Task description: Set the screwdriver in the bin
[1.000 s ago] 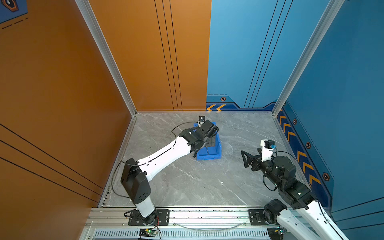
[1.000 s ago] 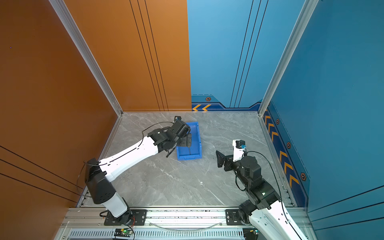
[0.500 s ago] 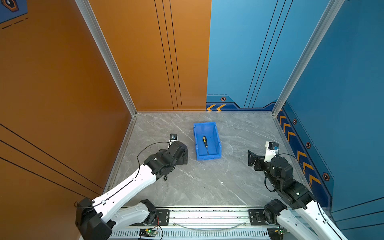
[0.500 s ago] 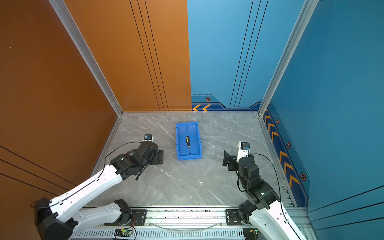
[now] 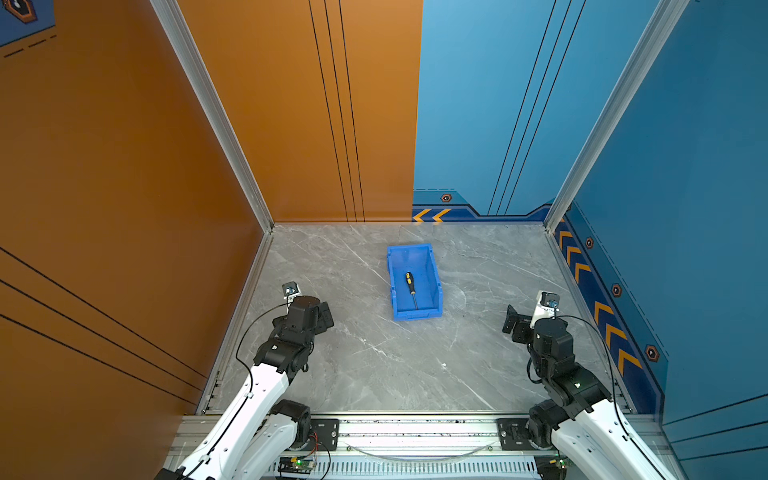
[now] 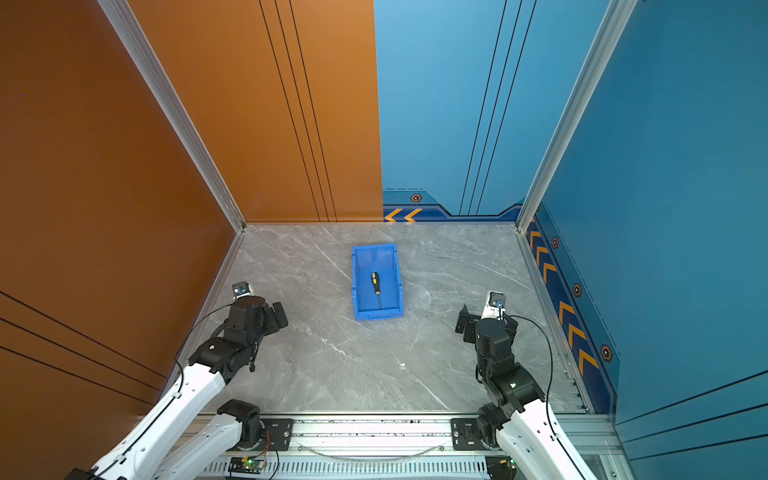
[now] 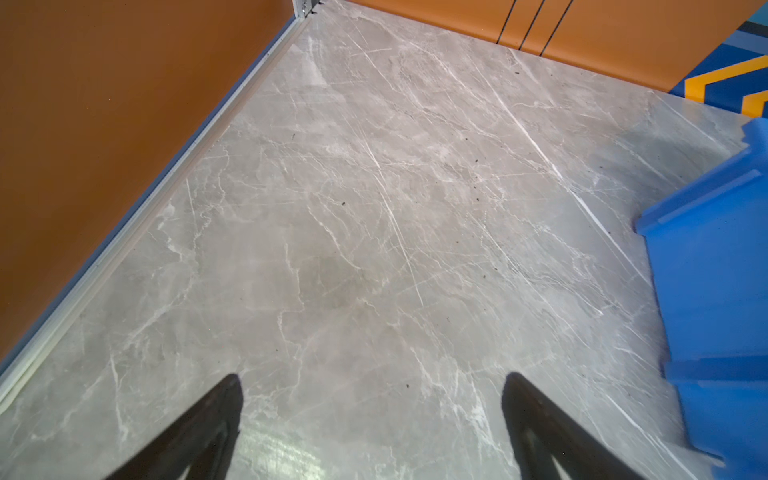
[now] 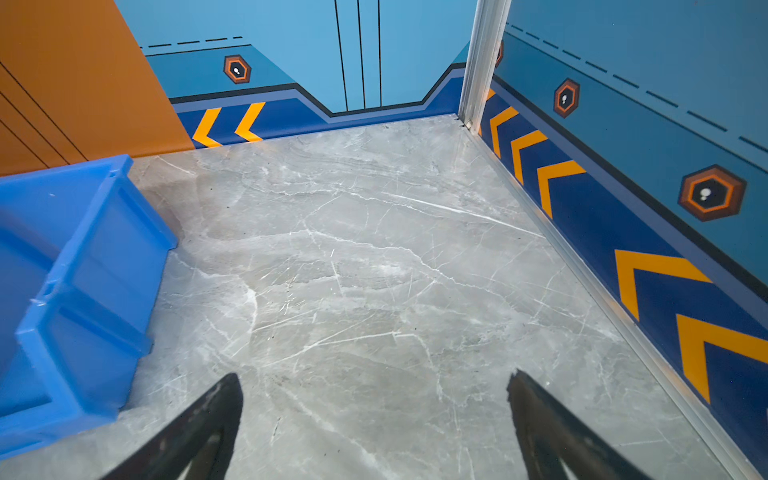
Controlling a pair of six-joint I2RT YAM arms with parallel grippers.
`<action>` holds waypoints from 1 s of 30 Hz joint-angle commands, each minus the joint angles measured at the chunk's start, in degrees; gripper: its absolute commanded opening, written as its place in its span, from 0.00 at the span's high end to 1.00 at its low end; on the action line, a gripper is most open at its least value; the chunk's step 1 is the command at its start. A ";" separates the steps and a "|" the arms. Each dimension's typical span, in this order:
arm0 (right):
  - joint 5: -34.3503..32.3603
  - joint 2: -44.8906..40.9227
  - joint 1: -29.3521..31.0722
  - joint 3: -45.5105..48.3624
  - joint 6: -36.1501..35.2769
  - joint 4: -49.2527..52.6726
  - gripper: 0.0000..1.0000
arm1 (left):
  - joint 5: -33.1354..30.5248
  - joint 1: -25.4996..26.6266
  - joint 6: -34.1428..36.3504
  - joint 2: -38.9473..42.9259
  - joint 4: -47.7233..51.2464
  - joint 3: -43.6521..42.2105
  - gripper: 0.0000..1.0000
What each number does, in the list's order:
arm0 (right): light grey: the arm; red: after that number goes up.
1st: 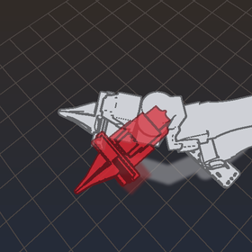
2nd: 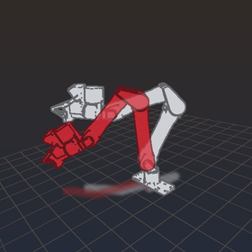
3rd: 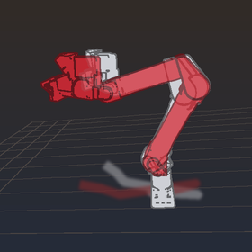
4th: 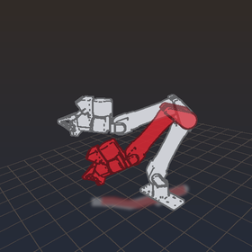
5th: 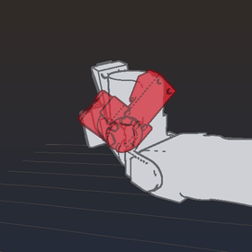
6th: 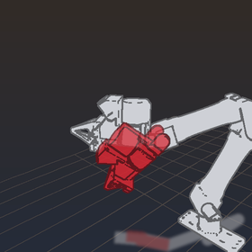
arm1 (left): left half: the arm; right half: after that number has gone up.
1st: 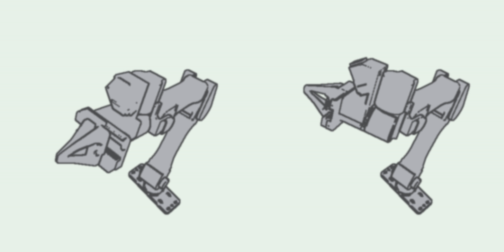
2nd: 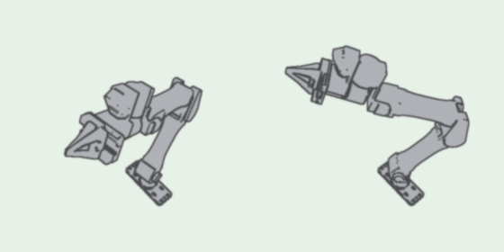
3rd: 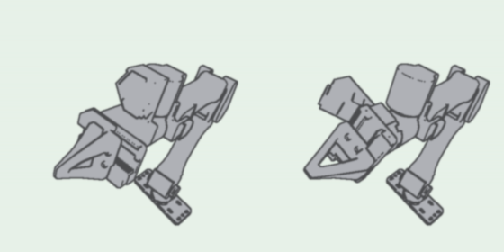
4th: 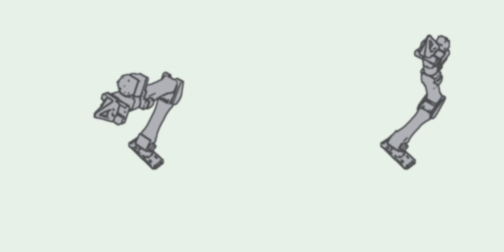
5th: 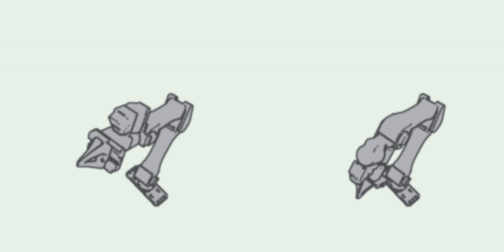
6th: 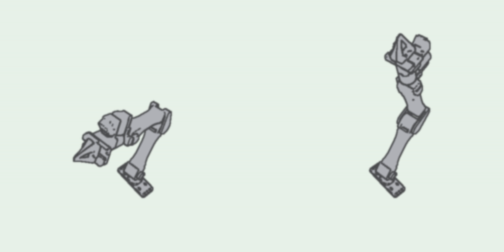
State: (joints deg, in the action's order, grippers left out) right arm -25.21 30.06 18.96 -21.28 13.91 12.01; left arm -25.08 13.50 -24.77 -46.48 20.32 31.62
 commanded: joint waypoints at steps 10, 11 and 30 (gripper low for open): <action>15.44 20.71 -11.16 6.01 -10.44 -31.59 0.00 | -1.14 -7.79 18.89 -5.07 -30.96 -10.23 0.02; 15.77 22.96 -11.73 6.11 -10.78 -33.73 0.00 | -1.11 -8.41 19.50 -6.20 -33.09 -11.08 0.02; 22.84 44.29 -18.94 2.83 -11.11 -53.88 0.00 | 2.59 -12.00 18.39 -23.35 -56.39 -14.20 0.02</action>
State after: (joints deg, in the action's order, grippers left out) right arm -4.19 73.12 0.49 -16.67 3.14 -37.34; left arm -23.90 2.02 -6.87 -67.90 -30.59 16.60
